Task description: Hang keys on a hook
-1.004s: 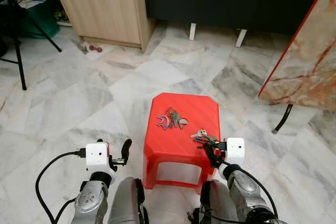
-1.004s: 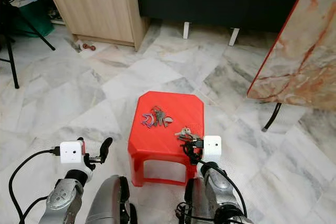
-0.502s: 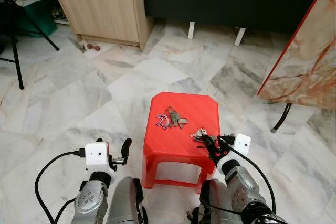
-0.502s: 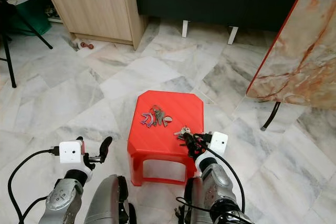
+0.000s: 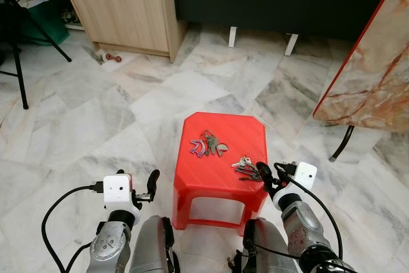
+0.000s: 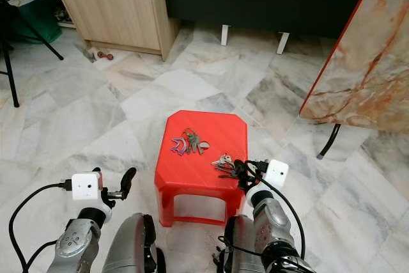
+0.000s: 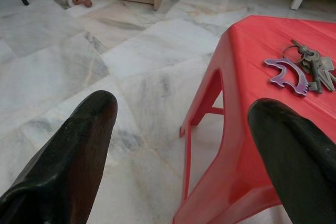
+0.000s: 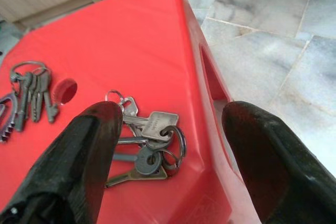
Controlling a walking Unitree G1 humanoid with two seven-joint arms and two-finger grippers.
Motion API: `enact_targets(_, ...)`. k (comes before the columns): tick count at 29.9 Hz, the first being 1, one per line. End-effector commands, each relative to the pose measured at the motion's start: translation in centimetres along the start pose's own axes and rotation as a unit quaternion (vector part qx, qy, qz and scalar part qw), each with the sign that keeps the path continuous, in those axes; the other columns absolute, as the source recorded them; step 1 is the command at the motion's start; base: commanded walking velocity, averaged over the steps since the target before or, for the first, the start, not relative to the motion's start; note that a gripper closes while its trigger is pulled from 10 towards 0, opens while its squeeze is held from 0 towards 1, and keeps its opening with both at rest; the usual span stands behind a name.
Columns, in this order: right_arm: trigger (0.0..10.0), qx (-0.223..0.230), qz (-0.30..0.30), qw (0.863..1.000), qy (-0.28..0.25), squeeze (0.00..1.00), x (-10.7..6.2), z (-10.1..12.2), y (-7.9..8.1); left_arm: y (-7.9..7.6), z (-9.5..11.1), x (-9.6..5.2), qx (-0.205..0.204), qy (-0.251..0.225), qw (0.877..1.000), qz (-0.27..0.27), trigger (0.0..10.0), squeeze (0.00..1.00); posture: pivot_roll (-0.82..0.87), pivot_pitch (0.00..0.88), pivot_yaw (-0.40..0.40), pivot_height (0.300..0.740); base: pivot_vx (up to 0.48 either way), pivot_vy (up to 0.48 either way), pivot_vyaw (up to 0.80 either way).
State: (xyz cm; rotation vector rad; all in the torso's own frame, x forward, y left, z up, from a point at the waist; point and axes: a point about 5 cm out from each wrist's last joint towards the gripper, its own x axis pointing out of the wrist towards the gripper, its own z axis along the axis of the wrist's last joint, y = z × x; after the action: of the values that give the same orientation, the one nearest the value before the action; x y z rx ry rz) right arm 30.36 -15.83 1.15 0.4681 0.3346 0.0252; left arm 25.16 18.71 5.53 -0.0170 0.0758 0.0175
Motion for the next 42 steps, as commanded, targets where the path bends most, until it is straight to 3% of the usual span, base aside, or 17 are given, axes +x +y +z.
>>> enact_targets(1, 10.0, -0.004, -0.011, 1.000, 0.013, 0.00, 0.0, -0.2, -0.2, 0.1, -0.5, -0.4, 0.013, 0.014, 1.000, 0.000, 10.0, 0.00, 0.11, 0.197, -0.023, 0.586, 0.000, 0.000, 0.00)
enact_targets(11, 10.0, -0.011, -0.018, 0.999, 0.026, 0.00, 0.8, 0.4, 0.7, 0.6, -0.5, -0.7, 0.016, 0.016, 1.000, 0.008, 10.0, 0.00, 0.11, 0.217, -0.027, 0.586, 0.000, 0.000, 0.00)
enact_targets(20, 10.0, 0.030, -0.044, 0.997, 0.052, 0.00, 0.7, -0.2, 0.2, 0.7, -0.6, -1.2, 0.018, 0.019, 1.000, 0.012, 10.0, 0.00, 0.11, 0.237, -0.031, 0.586, 0.000, 0.000, 0.00)
enact_targets(28, 10.0, 0.025, -0.033, 0.996, 0.080, 0.00, 0.6, -0.9, 0.3, 0.7, -0.8, -1.7, 0.016, 0.024, 0.999, 0.014, 10.0, 0.00, 0.11, 0.253, -0.036, 0.586, 0.000, 0.000, 0.00)
enact_targets(38, 10.0, 0.015, -0.015, 0.997, 0.079, 0.00, 0.7, -0.8, 0.7, 0.6, -1.0, -1.9, 0.014, 0.026, 0.999, 0.018, 10.0, 0.00, 0.11, 0.259, -0.041, 0.586, 0.000, 0.000, 0.00)
enact_targets(39, 8.9, 0.014, -0.013, 0.997, 0.078, 0.00, 0.7, -0.8, 0.7, 0.6, -1.0, -1.9, 0.013, 0.027, 0.999, 0.018, 10.0, 0.00, 0.11, 0.260, -0.042, 0.586, 0.000, 0.000, 0.00)
enact_targets(40, 5.4, 0.011, -0.009, 0.997, 0.077, 0.00, 0.7, -0.7, 0.7, 0.6, -1.0, -2.0, 0.013, 0.027, 0.999, 0.018, 10.0, 0.00, 0.11, 0.259, -0.042, 0.586, 0.000, 0.000, 0.00)
enact_targets(42, 3.9, 0.000, -0.003, 0.997, 0.073, 0.00, 0.8, -0.6, 0.9, 0.5, -1.0, -2.0, 0.013, 0.028, 0.999, 0.018, 10.0, 0.00, 0.11, 0.258, -0.043, 0.586, 0.000, 0.000, 0.00)
